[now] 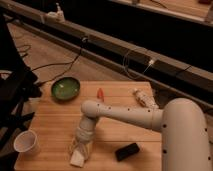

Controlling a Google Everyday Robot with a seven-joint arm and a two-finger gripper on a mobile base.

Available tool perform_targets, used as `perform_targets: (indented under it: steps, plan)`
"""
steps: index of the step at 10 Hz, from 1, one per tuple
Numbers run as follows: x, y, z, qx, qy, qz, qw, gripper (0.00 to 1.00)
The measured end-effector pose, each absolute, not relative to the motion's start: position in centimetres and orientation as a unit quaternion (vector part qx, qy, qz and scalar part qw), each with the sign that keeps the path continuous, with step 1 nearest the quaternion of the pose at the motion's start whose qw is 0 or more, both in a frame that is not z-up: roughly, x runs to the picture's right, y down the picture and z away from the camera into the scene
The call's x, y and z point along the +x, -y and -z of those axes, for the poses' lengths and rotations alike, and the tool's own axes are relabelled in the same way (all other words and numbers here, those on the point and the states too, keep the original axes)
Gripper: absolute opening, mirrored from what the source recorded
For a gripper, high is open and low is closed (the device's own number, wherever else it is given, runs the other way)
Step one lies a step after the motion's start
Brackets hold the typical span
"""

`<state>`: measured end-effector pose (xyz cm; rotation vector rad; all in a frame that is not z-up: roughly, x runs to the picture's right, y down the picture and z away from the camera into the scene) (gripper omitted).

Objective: Wipe the white sponge on the table

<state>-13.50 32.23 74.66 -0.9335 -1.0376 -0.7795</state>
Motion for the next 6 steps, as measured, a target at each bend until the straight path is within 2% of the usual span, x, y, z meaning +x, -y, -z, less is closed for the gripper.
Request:
perform_targets:
  steps: [2, 3, 6]
  plan:
    - [-13.7, -31.1, -73.9, -0.407, 0.461, 0.356, 0.704, 0.07]
    - [-14.0, -30.6, -73.6, -0.402, 0.459, 0.359, 0.706, 0.01]
    - [-15.3, -29.8, -73.3, -0.396, 0.456, 0.368, 0.707, 0.0]
